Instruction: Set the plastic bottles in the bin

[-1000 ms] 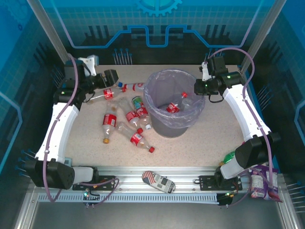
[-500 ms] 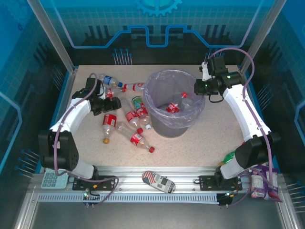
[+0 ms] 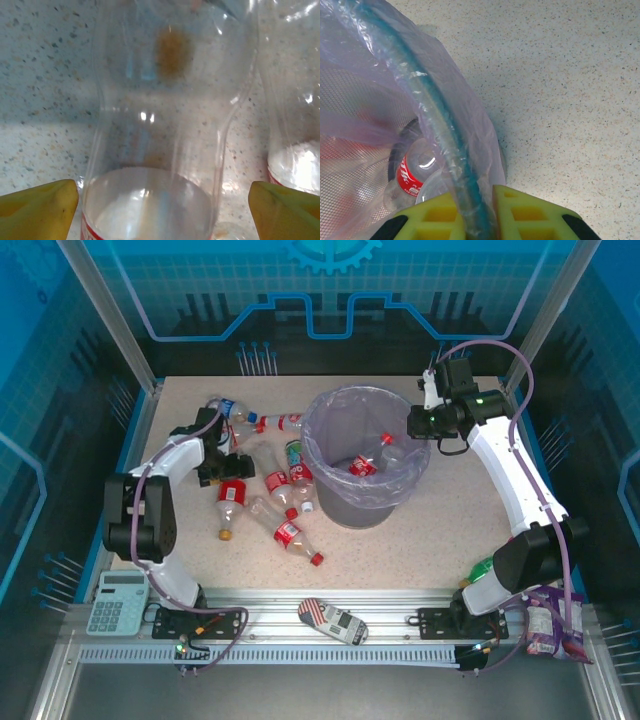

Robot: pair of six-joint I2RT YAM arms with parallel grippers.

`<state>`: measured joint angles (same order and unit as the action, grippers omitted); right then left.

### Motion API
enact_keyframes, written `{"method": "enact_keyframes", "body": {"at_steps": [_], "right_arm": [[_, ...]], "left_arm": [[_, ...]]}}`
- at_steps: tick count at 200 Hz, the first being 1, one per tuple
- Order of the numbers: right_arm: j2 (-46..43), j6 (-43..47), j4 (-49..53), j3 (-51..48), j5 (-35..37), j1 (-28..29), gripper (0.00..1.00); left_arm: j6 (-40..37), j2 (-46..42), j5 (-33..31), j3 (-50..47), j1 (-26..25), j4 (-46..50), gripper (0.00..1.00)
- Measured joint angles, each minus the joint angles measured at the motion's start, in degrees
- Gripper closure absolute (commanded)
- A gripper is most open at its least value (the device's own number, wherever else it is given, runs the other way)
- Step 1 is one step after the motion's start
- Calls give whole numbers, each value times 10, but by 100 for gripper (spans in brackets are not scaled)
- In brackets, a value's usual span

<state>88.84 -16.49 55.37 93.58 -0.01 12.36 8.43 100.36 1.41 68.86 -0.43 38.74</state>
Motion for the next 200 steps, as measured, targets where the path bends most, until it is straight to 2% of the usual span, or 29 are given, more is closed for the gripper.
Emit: {"method": "enact_keyframes", "body": {"at_steps": [36,109,165,200], "right_arm": [[3,0,-2,0,-2,0,83],[6,0,-2,0,-3,0,83],[7,0,0,2,-4,0,83],[8,0,1,3,-4,0,83]], "left_arm": [[-12,21,-15,5,0,-14,17],[-26,41,-34,21,0,-17,36],[-29,36,-45,22,0,-13,39],[-28,-8,-46,25,0,6,39]]}}
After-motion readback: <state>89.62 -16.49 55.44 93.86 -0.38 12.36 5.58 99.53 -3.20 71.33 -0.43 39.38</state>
